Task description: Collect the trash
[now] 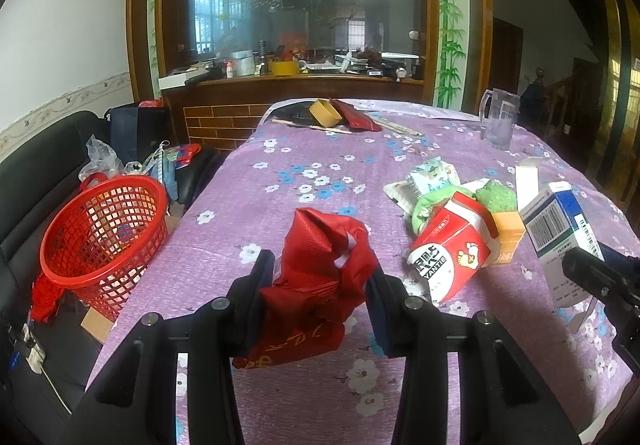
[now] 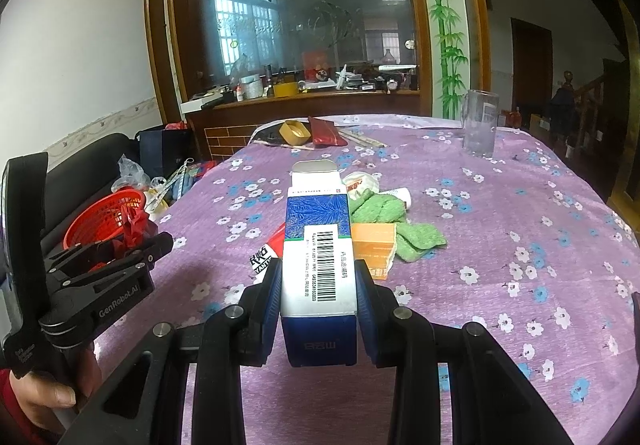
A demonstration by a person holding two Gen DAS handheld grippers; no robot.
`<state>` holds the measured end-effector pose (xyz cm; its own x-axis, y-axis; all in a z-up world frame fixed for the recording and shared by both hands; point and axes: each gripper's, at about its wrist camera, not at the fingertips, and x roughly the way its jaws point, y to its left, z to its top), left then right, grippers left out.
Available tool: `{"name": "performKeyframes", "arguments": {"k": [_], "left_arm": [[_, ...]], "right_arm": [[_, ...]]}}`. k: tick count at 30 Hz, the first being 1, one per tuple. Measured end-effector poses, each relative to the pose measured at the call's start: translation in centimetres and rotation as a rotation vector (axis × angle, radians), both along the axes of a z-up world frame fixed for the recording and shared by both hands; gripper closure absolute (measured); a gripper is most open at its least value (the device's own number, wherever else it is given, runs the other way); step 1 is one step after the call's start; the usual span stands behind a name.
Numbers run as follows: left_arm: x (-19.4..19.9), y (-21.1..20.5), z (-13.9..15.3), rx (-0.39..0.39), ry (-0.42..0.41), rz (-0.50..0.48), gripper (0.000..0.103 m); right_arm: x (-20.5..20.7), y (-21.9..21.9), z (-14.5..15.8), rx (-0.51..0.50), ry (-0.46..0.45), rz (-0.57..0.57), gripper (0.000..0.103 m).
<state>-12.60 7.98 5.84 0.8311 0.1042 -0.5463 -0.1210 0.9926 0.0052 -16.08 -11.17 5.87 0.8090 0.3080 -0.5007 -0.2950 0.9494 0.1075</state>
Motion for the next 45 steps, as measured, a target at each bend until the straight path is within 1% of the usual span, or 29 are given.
{"name": "performKeyframes", "arguments": {"k": [5,10,14,17,22,29,35,38,40,42,43,44,45], "left_arm": [[-0.1,1.1,0.7,-0.013,-0.002,0.017,0.061],[-0.5,3.3,1.7,-0.023,-0.009,0.049,0.061],[-0.9,6.1,2.7,-0.036,-0.012,0.087,0.061],[-1.5,9.1,3.6,-0.053,-0.019,0.143,0.061],[-1.9,13.9,4.3,-0.072,-0.015,0.207,0.061],[-1.8,20.2,3.7,-0.08,0.008,0.311,0.061],[-0.4,25.2,2.6,-0.119,0.055,0.354,0.061],[0.2,26.7,2.1,-0.127,0.064,0.363,0.061],[0.5,27.4,1.9,-0.128,0.064,0.362,0.061],[0.8,27.9,1.8,-0.127,0.065,0.354,0.06],[1.0,28.0,1.7,-0.129,0.065,0.349,0.055],[1.3,28.2,1.6,-0.132,0.07,0.347,0.049],[1.4,28.3,1.6,-0.136,0.072,0.35,0.035]], "right_arm": [[0.2,0.9,0.3,-0.003,0.009,0.041,0.066],[0.9,2.4,1.4,0.031,0.047,0.132,0.066],[2.1,4.4,2.2,0.042,0.078,0.194,0.066],[2.7,6.2,2.6,0.036,0.094,0.231,0.066],[4.0,10.4,3.1,0.044,0.148,0.33,0.065],[7.1,17.5,3.6,0.067,0.219,0.448,0.065],[9.5,24.2,4.0,0.058,0.252,0.518,0.065],[10.5,27.3,4.1,0.057,0.265,0.54,0.065],[11.6,29.6,4.1,0.076,0.285,0.559,0.064],[12.6,31.5,4.0,0.085,0.301,0.566,0.063],[13.1,32.5,4.0,0.093,0.308,0.576,0.063],[13.4,33.3,3.9,0.092,0.312,0.587,0.061],[13.8,34.2,3.9,0.077,0.307,0.585,0.053]]}}
